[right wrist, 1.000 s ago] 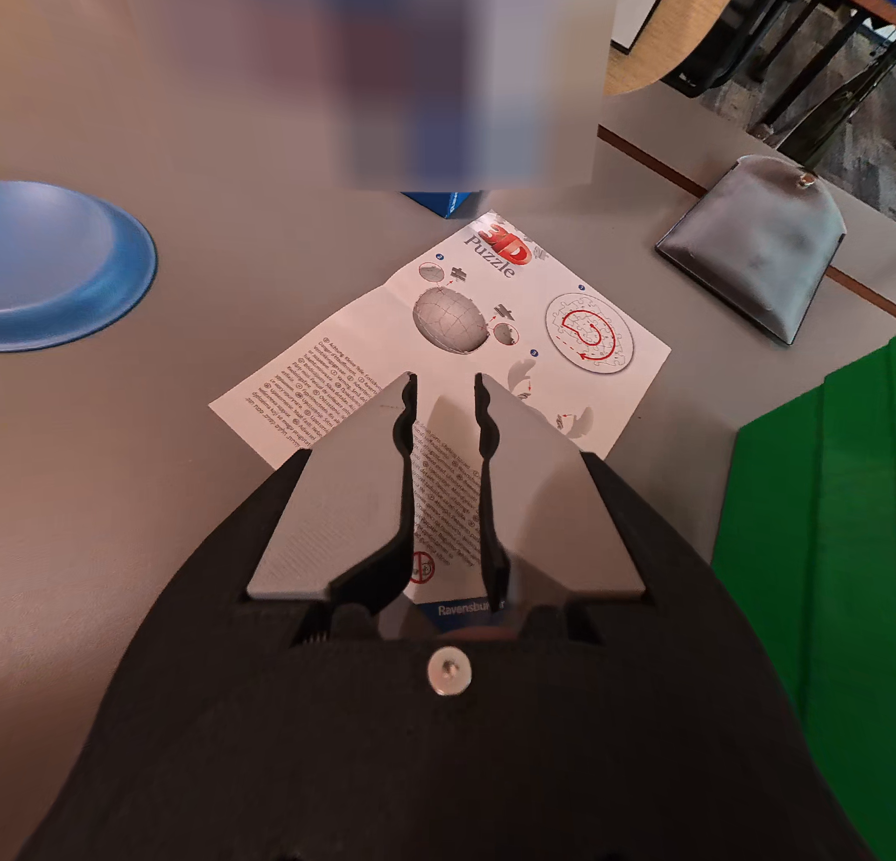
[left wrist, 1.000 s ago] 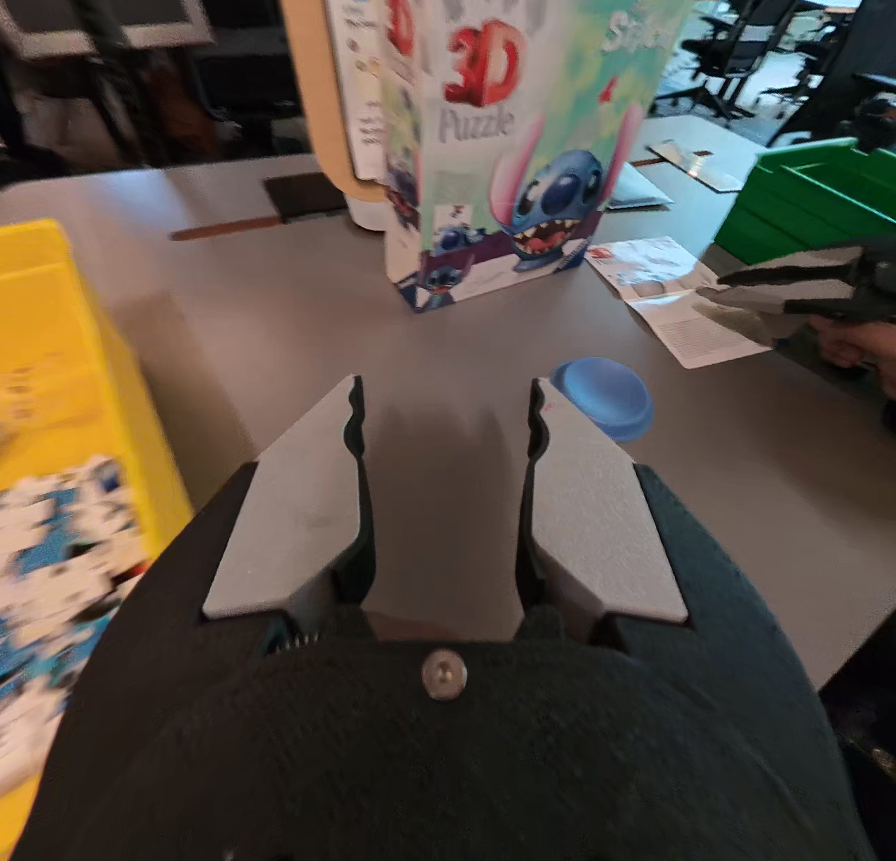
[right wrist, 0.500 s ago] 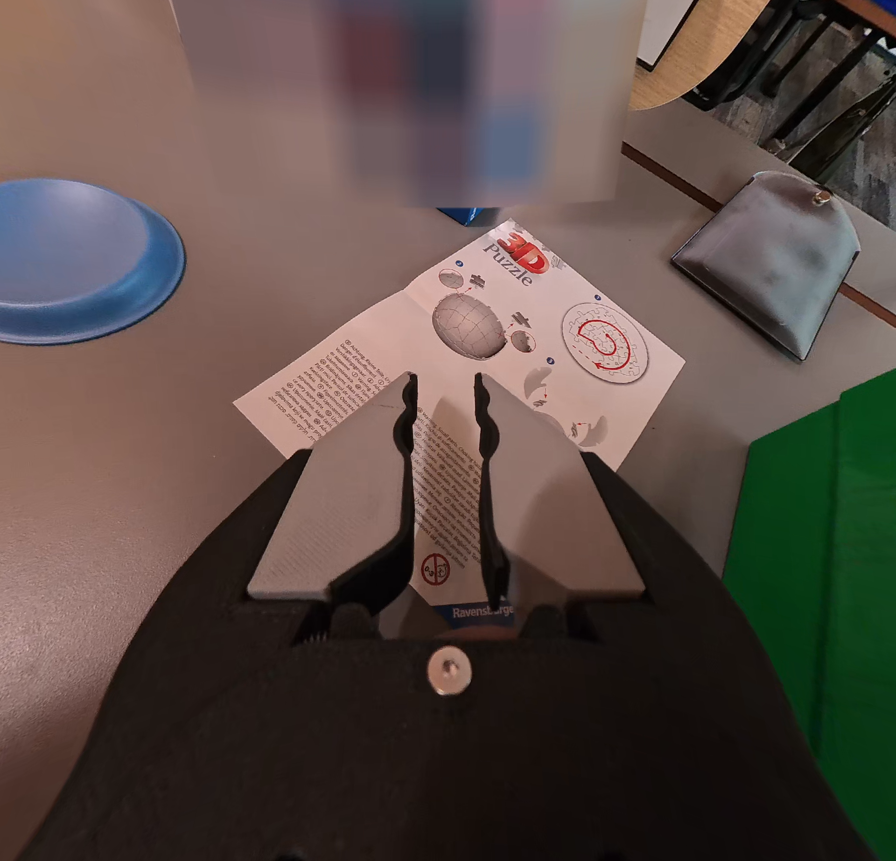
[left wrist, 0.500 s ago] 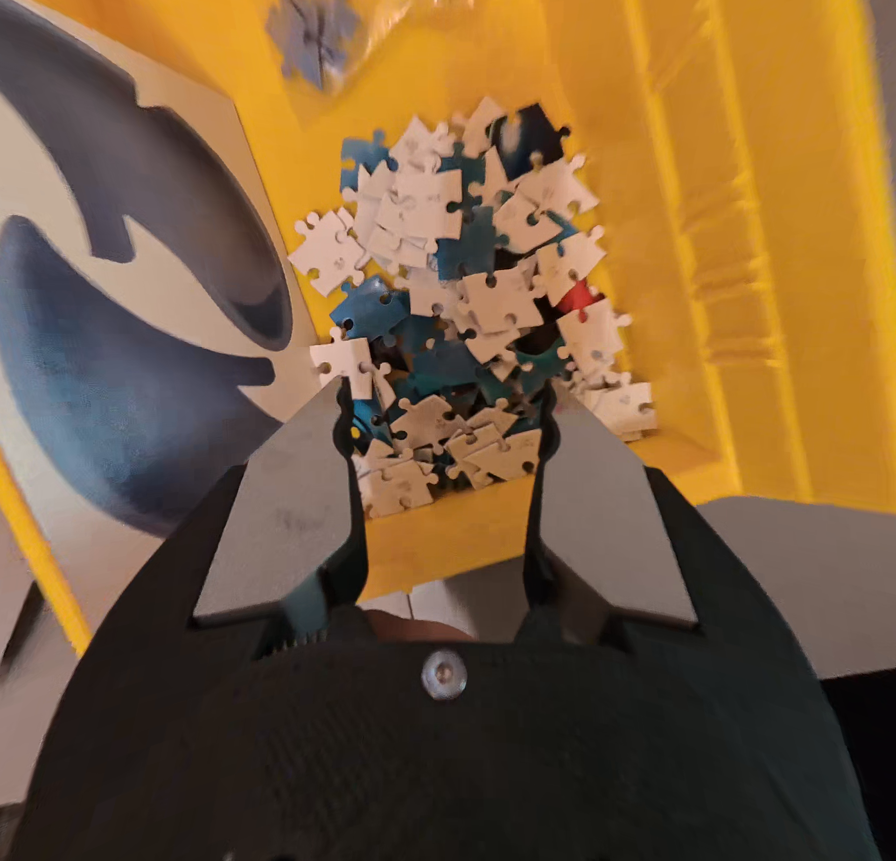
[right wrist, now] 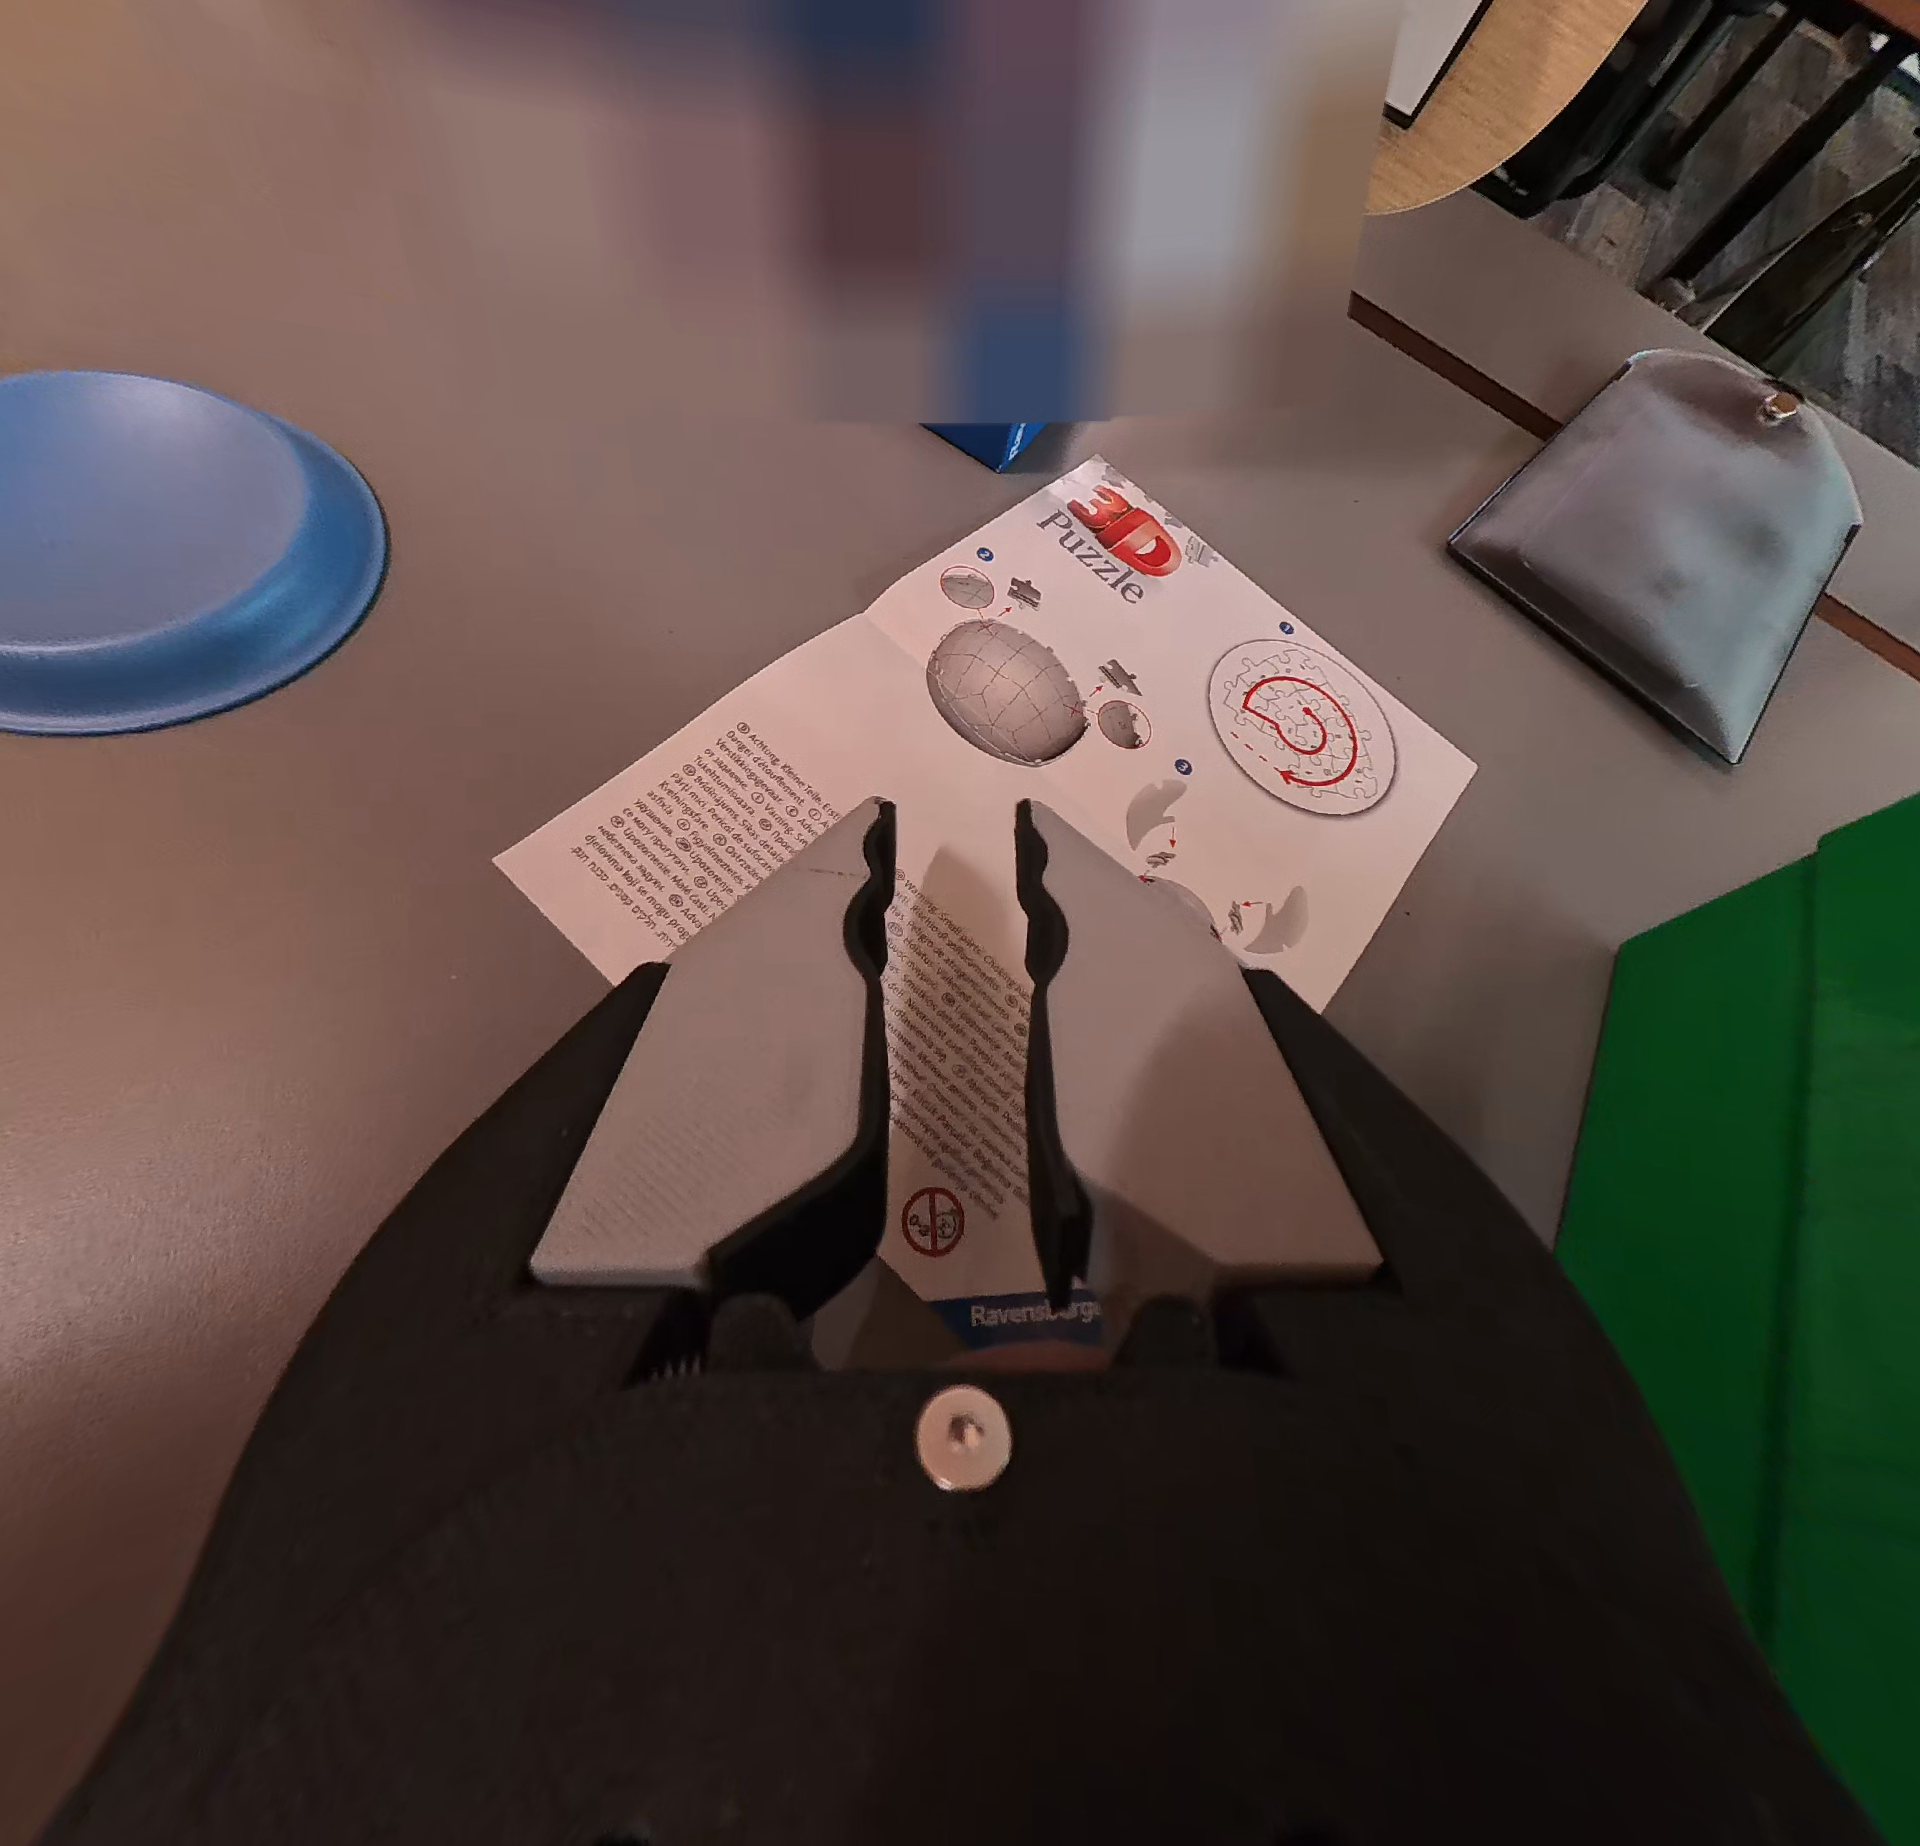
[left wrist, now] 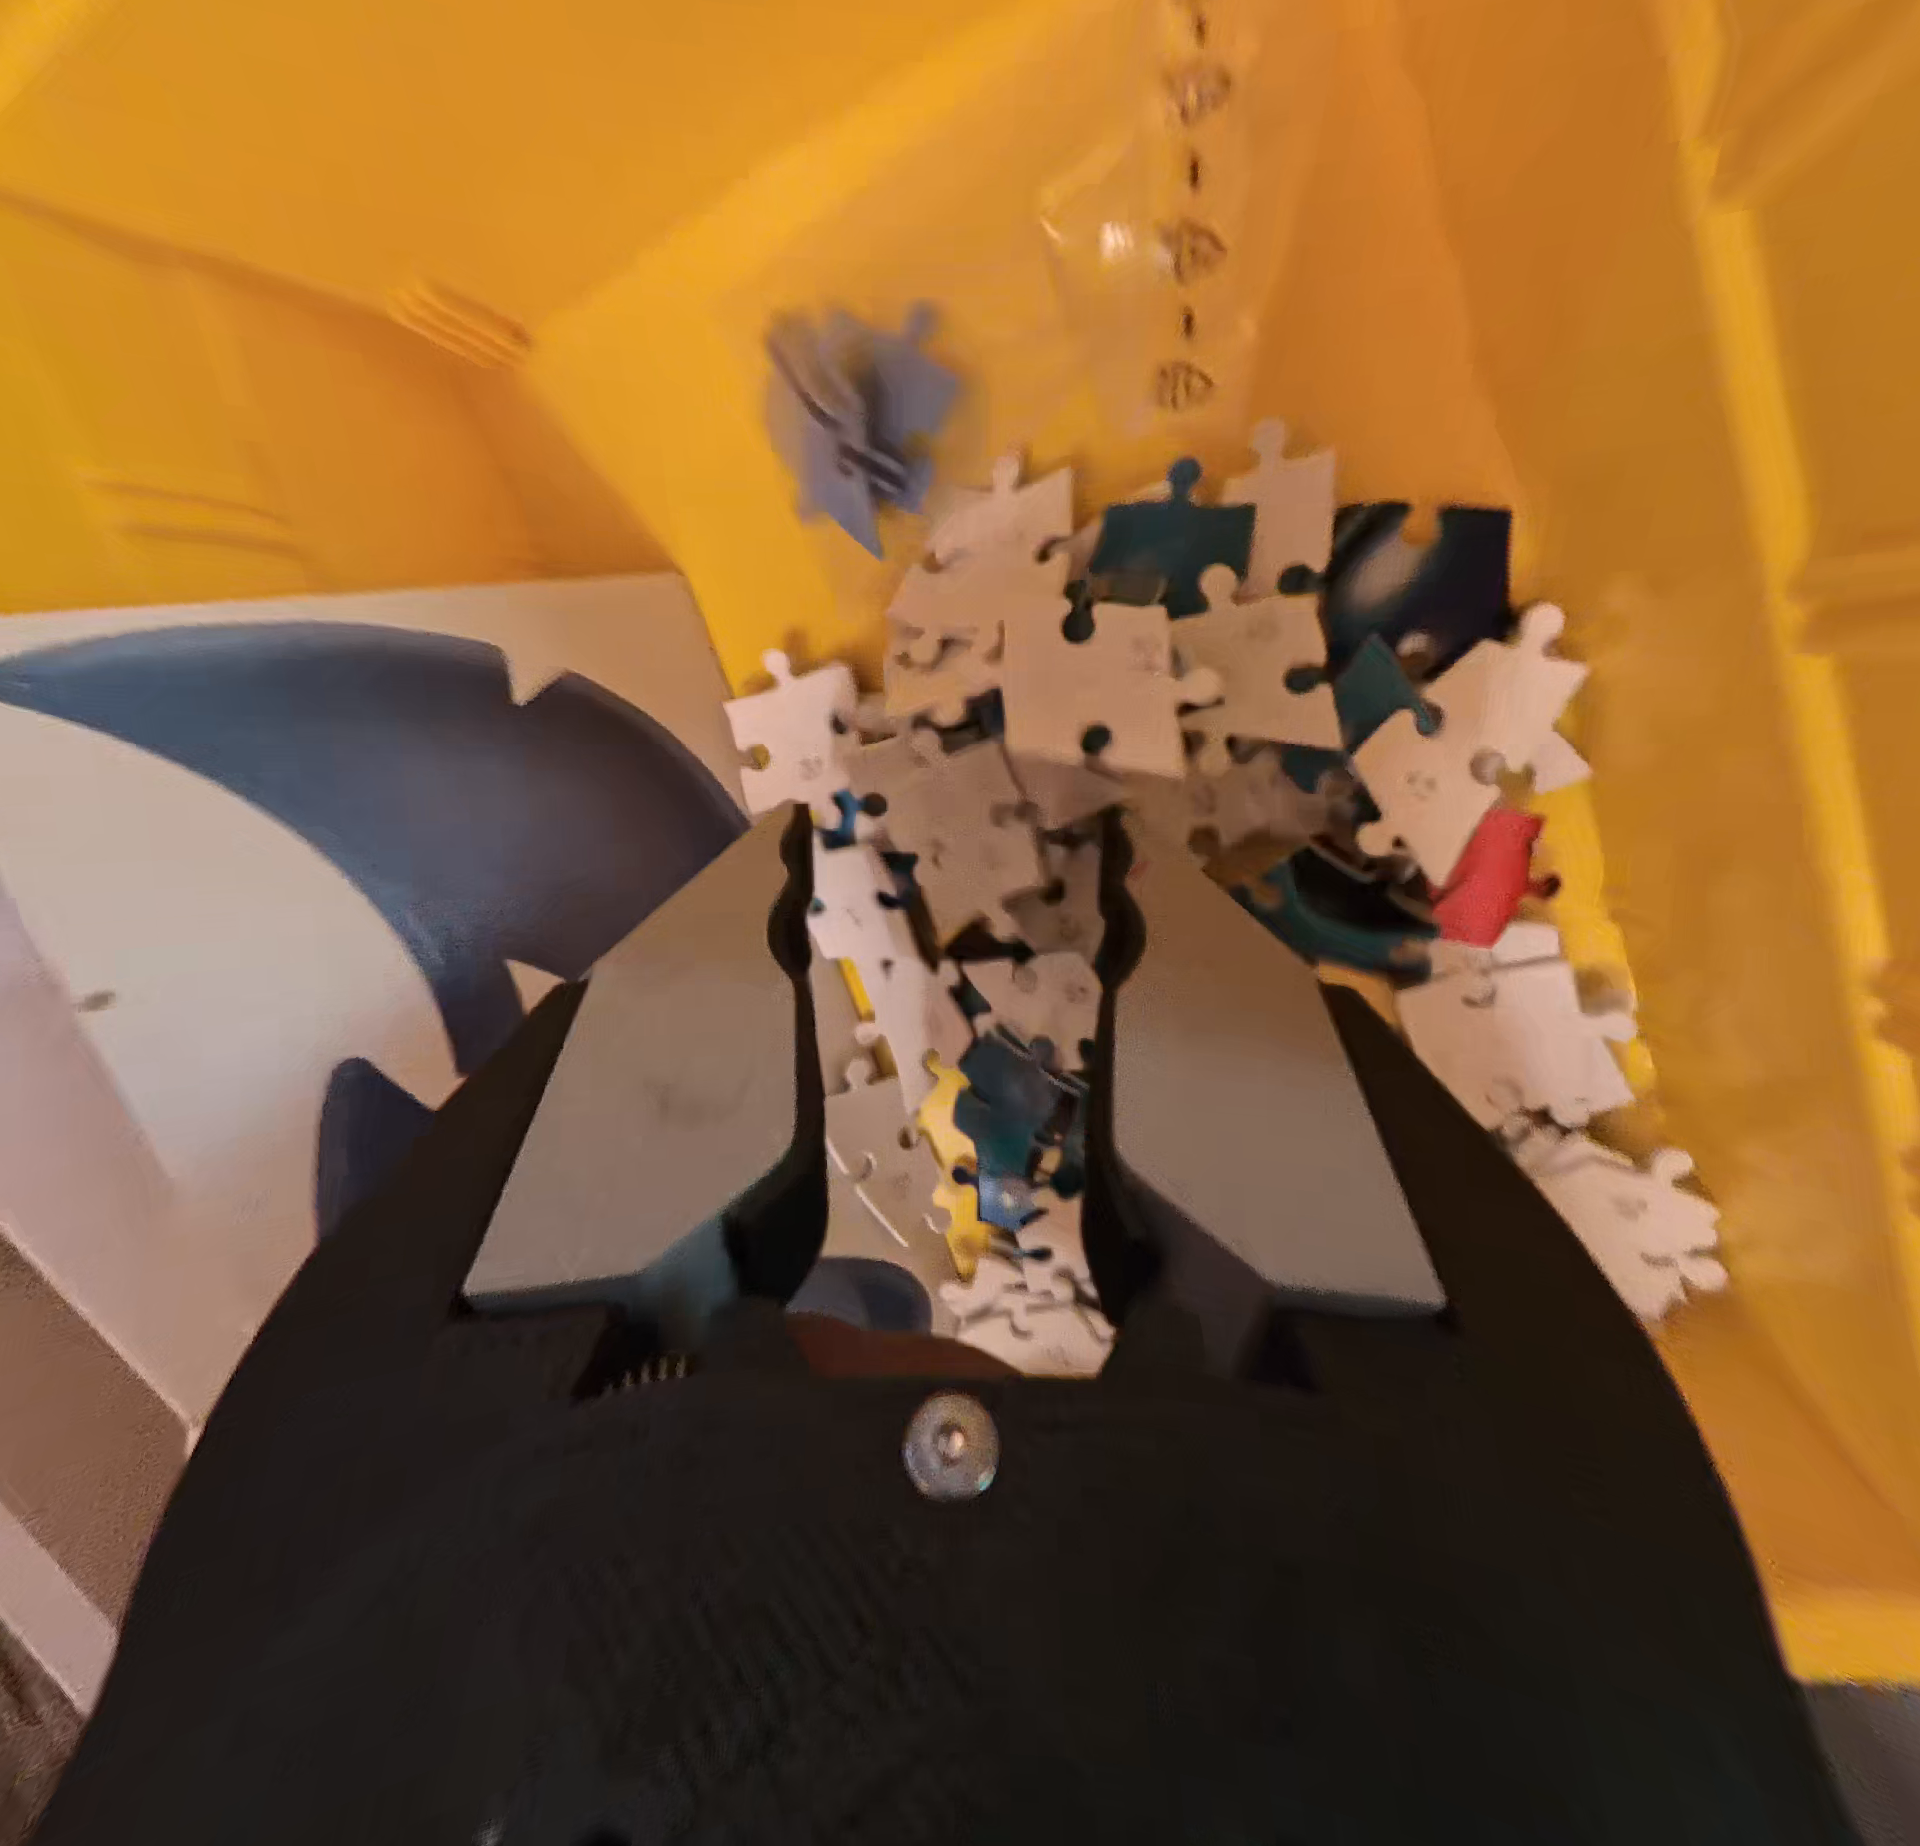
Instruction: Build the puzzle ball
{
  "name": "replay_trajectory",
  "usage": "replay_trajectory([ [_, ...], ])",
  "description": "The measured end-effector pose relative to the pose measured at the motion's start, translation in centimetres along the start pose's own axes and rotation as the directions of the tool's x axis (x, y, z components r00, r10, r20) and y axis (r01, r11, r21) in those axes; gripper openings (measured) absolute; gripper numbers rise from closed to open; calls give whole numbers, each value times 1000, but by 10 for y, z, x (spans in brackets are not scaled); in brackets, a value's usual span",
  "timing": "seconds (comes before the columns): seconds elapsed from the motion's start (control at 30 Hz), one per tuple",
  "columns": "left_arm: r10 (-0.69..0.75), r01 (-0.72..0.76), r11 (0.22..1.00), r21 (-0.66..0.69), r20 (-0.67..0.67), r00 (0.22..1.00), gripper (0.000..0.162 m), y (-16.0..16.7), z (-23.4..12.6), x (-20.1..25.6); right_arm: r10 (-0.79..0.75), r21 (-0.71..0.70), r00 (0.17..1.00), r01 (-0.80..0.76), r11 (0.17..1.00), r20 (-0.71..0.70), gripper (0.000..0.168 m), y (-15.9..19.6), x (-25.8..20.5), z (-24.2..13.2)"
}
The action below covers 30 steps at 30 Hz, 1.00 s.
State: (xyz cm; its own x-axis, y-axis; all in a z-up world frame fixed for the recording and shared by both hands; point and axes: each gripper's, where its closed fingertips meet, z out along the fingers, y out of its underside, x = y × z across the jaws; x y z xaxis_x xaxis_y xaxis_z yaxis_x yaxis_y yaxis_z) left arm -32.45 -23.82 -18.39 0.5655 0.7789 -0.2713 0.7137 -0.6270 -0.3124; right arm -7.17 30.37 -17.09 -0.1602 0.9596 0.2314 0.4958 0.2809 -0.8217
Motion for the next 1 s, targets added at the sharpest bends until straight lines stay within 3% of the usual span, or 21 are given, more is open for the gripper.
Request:
replay_trajectory([
  [0.13, -35, 27, 991, 133, 64, 997, 32, -19, -17, -18, 13, -4, 1000, -13, 1000, 2, 20, 1, 1, 1],
  [0.37, -92, 98, 990, 101, -65, 994, 50, -5, -30, -19, 2, -10, 1000, -2, 1000, -1, 19, 1, 1, 1],
  [0.53, -108, 113, 989, 100, -50, 993, 52, -2, -18, -23, 7, -10, 1000, -7, 1000, -2, 19, 2, 1, 1],
  [0.7, -117, 125, 978, 168, -56, 992, 52, -26, -11, -16, 10, -10, 1000, -10, 1000, -6, 19, 2, 2, 1],
  [1.0, -23, 22, 964, 265, 1, 1000, 56, -66, -2, 1, 67, 74, 995, -61, 995, -80, 20, -9, 21, -9],
])
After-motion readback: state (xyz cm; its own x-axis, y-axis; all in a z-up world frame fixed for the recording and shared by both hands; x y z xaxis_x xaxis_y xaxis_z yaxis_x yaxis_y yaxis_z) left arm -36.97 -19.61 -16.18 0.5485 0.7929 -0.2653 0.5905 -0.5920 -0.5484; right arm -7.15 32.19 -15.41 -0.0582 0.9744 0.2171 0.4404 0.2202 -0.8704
